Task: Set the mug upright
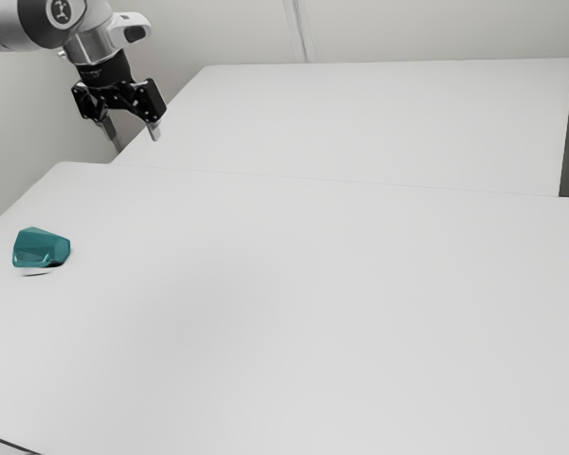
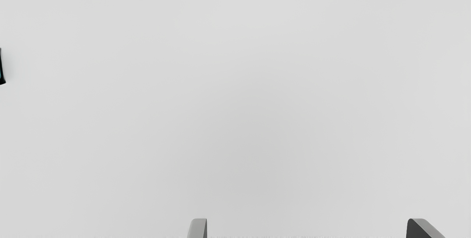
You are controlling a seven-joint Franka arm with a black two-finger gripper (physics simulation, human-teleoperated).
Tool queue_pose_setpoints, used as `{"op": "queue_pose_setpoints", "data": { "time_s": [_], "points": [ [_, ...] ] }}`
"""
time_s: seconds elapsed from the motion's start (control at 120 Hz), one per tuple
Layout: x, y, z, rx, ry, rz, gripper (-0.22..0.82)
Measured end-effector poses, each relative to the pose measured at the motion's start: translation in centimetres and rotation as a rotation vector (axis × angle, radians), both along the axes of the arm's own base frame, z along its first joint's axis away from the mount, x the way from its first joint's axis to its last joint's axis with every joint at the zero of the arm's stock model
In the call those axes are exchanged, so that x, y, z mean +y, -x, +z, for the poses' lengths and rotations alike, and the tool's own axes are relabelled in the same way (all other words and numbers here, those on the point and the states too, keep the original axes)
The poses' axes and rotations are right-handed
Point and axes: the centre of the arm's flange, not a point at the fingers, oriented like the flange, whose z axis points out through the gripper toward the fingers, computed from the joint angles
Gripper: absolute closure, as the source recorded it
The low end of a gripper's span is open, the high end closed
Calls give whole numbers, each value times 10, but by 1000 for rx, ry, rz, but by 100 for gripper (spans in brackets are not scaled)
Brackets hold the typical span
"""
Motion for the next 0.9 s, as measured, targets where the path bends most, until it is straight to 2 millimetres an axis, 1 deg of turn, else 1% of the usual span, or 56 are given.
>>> {"op": "queue_pose_setpoints", "data": {
  "time_s": [0.258,0.433,0.65,0.9],
  "points": [
    [-2,3,2,7,2,-5,1],
    [1,5,1,17,5,2,1],
    [14,8,1,25,8,19,1],
    [34,12,1,30,9,25,1]
  ]
}}
